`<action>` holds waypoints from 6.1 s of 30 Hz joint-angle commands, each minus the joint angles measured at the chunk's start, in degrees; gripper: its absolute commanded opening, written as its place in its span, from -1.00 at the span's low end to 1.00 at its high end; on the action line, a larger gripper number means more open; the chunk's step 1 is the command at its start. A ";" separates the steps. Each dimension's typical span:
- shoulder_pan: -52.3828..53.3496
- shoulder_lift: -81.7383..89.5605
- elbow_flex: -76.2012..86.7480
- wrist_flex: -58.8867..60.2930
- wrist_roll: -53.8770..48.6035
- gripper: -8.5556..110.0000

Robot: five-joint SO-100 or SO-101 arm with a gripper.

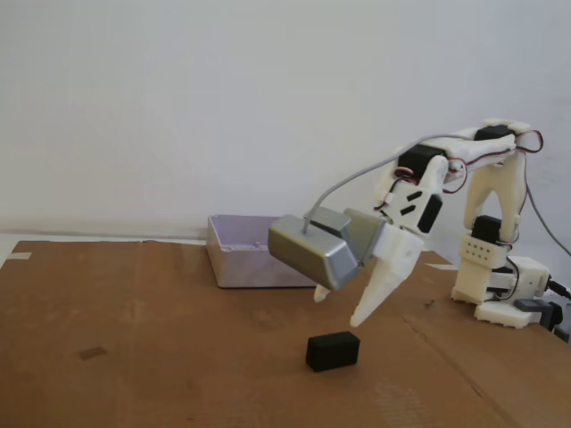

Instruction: Grasp a block and put it in the box.

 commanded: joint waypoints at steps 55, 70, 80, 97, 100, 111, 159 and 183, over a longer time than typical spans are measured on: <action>-2.11 -10.20 -12.66 -1.85 3.69 -0.28; -1.93 -12.92 -12.30 -1.85 3.60 -0.29; -1.23 -13.01 -12.22 -1.76 2.99 -0.29; 0.18 -12.92 -8.35 -1.76 2.90 -0.29; 1.14 -12.83 -7.91 -1.76 2.90 -0.29; 1.49 -12.92 -6.94 -1.76 2.90 -0.29; -1.49 -17.93 -6.24 -2.11 5.36 -0.29; -1.49 -18.02 -6.15 -1.76 5.27 -0.86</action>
